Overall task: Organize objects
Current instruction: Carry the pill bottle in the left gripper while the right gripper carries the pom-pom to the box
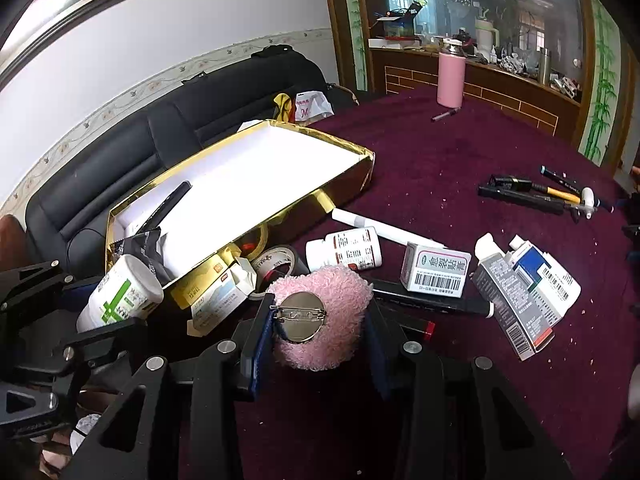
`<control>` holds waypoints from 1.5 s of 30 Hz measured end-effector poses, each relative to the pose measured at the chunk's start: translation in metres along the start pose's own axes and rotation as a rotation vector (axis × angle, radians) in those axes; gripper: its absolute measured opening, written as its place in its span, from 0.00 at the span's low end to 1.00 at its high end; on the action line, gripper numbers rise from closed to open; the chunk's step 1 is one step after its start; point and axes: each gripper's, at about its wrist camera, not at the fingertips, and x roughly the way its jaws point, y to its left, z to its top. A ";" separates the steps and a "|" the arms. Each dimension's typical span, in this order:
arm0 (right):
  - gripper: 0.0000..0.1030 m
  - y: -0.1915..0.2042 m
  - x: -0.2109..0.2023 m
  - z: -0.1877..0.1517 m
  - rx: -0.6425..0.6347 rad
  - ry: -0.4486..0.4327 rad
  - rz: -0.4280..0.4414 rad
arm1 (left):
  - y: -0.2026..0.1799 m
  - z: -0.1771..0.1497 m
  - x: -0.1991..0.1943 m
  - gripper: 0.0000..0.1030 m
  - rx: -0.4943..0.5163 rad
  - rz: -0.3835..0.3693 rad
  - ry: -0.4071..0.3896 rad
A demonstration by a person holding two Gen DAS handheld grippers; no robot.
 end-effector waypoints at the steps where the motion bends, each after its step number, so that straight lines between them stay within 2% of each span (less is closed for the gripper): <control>1: 0.43 0.001 -0.001 0.001 -0.003 -0.001 -0.001 | 0.002 0.001 -0.001 0.32 -0.002 0.009 -0.003; 9: 0.43 0.009 -0.002 0.008 -0.029 -0.011 0.000 | 0.023 0.009 -0.010 0.32 -0.043 0.067 -0.039; 22: 0.43 0.023 -0.001 0.014 -0.057 -0.019 0.023 | 0.047 0.020 -0.022 0.32 -0.086 0.097 -0.083; 29: 0.43 0.029 0.001 0.018 -0.075 -0.023 0.031 | 0.073 0.023 -0.024 0.32 -0.137 0.130 -0.100; 39: 0.43 0.044 0.007 0.024 -0.111 -0.020 0.053 | 0.110 0.019 -0.006 0.32 -0.226 0.150 -0.066; 45: 0.43 0.048 0.012 0.023 -0.116 -0.004 0.051 | 0.115 0.015 0.002 0.32 -0.233 0.142 -0.052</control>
